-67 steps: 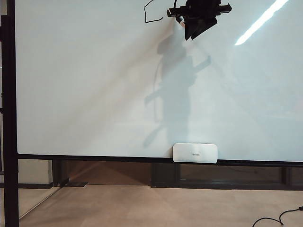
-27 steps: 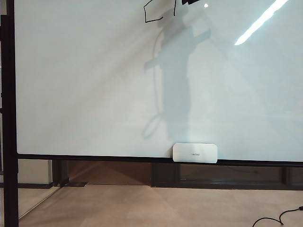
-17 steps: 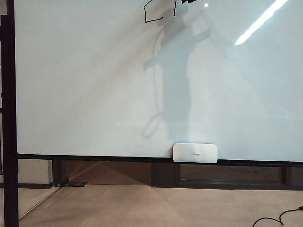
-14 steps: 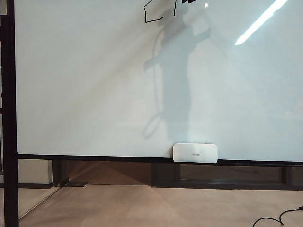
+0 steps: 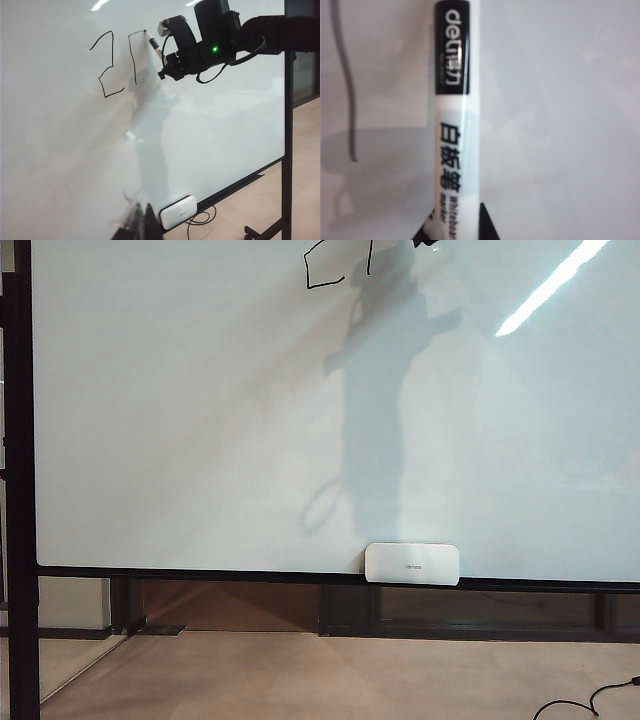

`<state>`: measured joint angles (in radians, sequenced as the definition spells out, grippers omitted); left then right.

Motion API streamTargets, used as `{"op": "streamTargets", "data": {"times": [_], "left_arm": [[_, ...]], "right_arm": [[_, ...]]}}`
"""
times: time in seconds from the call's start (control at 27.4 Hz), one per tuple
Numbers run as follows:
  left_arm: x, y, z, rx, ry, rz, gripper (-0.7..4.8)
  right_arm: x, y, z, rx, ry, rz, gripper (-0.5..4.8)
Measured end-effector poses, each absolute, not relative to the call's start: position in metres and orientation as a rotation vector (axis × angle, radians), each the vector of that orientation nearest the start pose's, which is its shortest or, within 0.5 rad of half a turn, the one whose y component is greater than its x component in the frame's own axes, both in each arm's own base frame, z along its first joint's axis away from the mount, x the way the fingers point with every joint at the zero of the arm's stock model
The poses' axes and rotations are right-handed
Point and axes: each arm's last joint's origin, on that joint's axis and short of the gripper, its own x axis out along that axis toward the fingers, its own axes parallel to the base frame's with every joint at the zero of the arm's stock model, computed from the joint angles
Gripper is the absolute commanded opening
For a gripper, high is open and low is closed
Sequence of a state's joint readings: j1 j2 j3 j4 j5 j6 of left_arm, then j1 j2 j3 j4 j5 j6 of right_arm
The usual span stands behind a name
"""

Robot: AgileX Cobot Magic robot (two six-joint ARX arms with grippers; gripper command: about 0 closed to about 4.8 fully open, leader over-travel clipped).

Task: Reach to the right to find the marker pen, pick it up, and write the number 20 on the whiteboard.

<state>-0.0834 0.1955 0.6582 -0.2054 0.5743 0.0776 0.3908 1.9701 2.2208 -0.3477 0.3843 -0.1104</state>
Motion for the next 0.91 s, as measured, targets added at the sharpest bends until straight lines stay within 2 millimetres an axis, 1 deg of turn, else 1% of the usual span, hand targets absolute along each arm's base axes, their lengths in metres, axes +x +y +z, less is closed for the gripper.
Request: {"op": "streamTargets", "data": {"times": [0.51, 0.91], "left_arm": [[0.041, -0.019, 0.341, 0.138, -0.279, -0.644, -0.05], [0.041, -0.019, 0.341, 0.152, -0.285, -0.64, -0.05]], "right_arm": [[0.409, 0.156, 0.456, -0.154, 0.105, -0.013, -0.02], [0.409, 0.15, 0.442, -0.209, 0.249, -0.004, -0.02]]}}
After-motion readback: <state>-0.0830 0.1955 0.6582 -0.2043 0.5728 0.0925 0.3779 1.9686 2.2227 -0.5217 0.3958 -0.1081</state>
